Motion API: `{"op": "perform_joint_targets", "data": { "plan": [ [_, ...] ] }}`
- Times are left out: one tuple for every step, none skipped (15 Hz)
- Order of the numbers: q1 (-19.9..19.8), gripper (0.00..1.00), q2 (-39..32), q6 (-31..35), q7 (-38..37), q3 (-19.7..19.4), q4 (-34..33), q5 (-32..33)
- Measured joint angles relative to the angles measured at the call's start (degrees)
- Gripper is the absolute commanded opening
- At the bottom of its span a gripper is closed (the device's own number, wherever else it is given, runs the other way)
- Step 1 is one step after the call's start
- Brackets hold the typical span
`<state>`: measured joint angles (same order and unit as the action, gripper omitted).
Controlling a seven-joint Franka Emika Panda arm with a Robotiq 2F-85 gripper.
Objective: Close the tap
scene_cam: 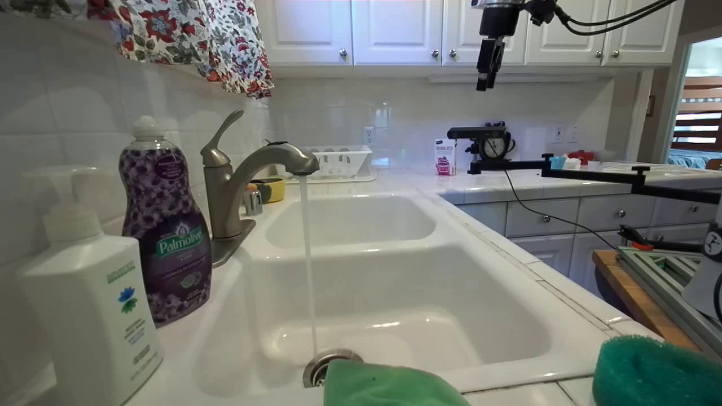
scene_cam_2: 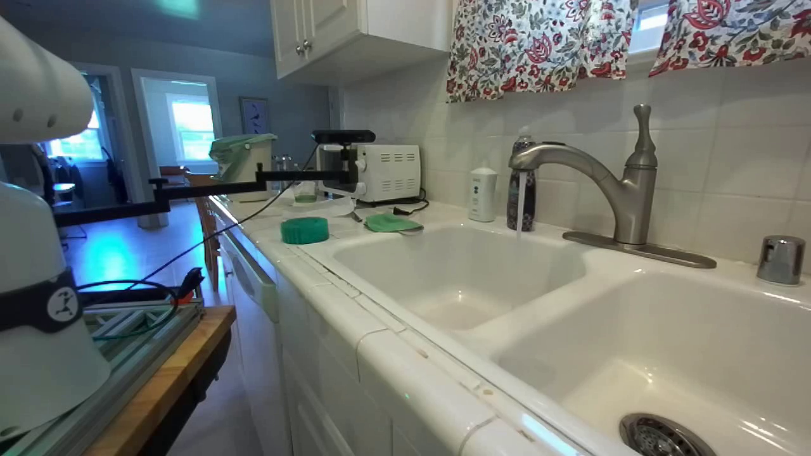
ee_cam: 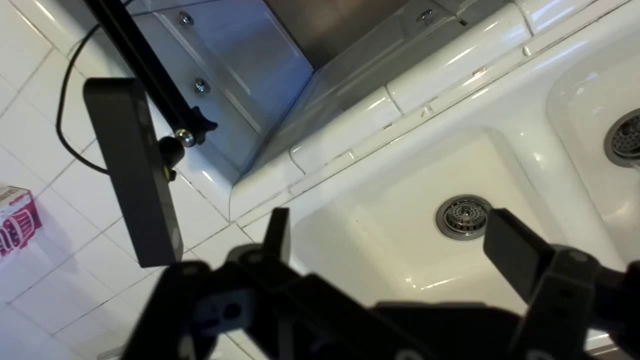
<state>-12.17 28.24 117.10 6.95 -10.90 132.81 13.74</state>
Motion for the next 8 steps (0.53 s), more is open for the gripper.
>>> {"op": "perform_joint_targets", "data": {
  "plan": [
    [0.0,1.0,0.0,0.0,0.0,0.0,0.0,0.0],
    [0.0,1.0,0.0,0.0,0.0,0.0,0.0,0.0],
    [0.0,1.0,0.0,0.0,0.0,0.0,0.0,0.0],
    [0.0,1.0,0.0,0.0,0.0,0.0,0.0,0.0],
    [0.0,1.0,0.0,0.0,0.0,0.0,0.0,0.0],
    [0.0,1.0,0.0,0.0,0.0,0.0,0.0,0.0],
    [0.1,1.0,-0.1,0.0,0.0,0.0,0.0,-0.1],
    [0.4,1.0,-0.4,0.0,-0.2,0.1,0.0,-0.5]
  ]
}}
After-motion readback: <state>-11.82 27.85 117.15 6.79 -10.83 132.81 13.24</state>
